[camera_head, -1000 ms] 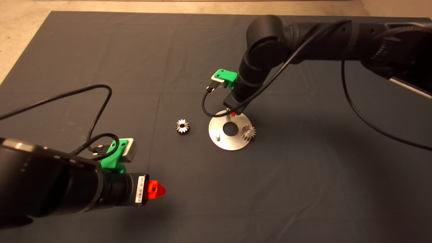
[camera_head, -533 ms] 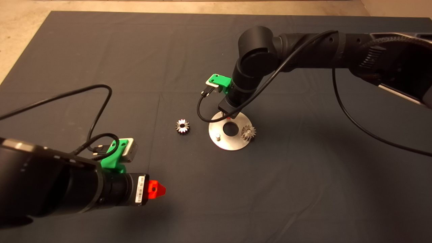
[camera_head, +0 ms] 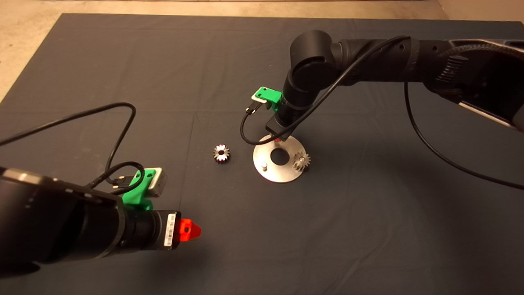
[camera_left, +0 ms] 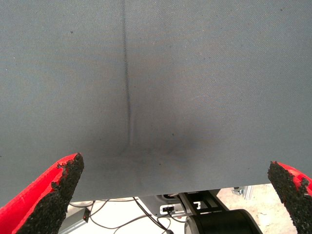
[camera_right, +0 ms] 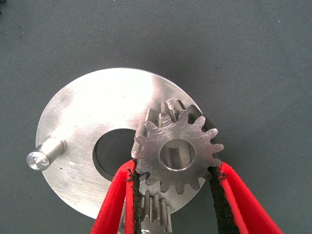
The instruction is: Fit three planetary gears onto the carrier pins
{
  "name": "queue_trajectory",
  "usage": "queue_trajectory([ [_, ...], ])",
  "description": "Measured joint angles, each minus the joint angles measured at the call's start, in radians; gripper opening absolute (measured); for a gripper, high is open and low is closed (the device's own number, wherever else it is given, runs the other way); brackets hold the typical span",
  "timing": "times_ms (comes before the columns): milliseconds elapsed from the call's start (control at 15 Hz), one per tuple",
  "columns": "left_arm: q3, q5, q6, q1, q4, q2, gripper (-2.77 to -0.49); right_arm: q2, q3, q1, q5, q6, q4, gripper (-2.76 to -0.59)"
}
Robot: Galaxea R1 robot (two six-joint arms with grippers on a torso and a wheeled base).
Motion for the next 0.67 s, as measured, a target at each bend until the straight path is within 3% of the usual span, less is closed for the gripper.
queue_trajectory([
  [667,0.0,0.0,0.0,0.0,0.0,0.0,-0.51,-0.002,-0.021,-0.002,0.0,0.0,-0.002,-2.59],
])
